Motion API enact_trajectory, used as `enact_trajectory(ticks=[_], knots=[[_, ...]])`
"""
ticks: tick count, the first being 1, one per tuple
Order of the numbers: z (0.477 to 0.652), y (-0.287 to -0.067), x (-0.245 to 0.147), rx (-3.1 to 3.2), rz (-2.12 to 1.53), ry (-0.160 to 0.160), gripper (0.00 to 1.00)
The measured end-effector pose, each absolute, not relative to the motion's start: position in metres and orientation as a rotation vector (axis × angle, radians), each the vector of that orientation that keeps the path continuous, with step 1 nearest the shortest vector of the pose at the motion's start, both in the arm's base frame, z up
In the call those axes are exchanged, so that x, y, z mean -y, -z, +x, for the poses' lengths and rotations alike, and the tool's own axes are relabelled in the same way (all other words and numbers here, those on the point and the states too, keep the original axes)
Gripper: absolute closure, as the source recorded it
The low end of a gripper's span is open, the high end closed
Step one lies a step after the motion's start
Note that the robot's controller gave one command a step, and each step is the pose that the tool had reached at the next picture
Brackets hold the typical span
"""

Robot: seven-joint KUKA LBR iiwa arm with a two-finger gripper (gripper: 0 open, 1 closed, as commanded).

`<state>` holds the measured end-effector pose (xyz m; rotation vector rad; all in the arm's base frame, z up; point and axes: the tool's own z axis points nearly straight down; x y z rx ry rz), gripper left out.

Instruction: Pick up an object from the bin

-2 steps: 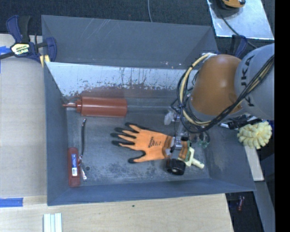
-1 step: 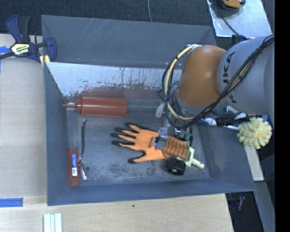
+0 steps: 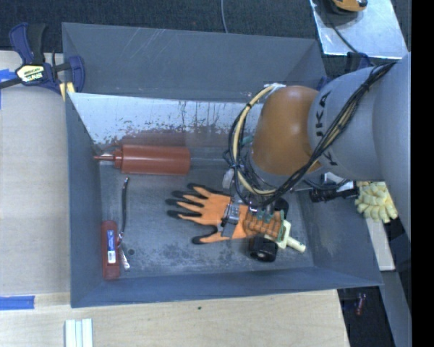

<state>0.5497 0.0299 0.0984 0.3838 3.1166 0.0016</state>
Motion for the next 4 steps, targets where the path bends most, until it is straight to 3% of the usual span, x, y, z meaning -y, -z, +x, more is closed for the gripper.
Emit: enact_trajectory(ticks=[1,2,3,4], knots=[[0.581,-0.069,-0.065,-3.096,0.428,-0.003,0.0],[0.568,-0.072,-0.061,-3.094,0.419,0.001,1.0],[0.568,-0.072,-0.061,-3.094,0.418,0.001,1.0],[0.566,-0.102,-0.061,-3.101,0.417,0.003,1.0]])
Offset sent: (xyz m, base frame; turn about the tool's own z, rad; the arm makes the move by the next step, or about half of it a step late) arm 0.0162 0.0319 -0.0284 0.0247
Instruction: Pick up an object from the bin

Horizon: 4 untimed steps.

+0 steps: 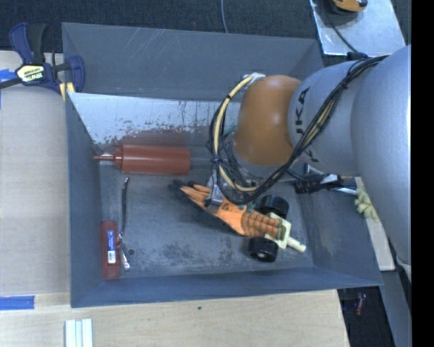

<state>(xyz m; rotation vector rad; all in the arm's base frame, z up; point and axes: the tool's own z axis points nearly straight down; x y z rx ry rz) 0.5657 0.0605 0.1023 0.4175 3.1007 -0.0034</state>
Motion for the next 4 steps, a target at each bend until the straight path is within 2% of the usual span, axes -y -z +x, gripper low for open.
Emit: enact_trajectory(ticks=[1,2,4], knots=[[0.566,-0.147,-0.06,-3.1,0.416,0.003,1.0],[0.568,-0.167,-0.06,-3.093,0.414,0.0,1.0],[0.568,-0.178,-0.06,-3.093,0.412,0.001,1.0]])
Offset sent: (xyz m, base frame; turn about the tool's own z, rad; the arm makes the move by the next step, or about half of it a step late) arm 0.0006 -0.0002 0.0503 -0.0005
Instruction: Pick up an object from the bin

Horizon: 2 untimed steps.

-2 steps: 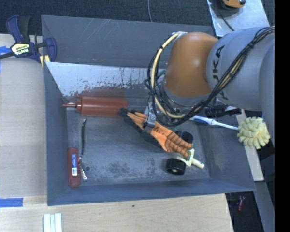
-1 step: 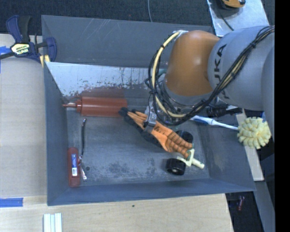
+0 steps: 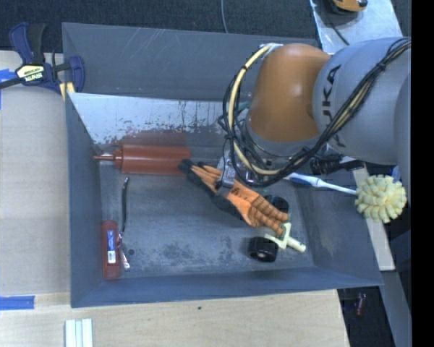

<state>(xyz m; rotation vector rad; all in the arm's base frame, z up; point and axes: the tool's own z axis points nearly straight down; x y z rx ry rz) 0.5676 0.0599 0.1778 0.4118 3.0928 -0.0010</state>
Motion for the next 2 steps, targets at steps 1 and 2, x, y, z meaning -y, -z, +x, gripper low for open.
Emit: enact_trajectory(ticks=[1,2], knots=[[0.567,-0.195,-0.06,-3.094,0.41,0.001,1.0],[0.568,-0.216,-0.059,-3.094,0.407,0.001,1.0]])
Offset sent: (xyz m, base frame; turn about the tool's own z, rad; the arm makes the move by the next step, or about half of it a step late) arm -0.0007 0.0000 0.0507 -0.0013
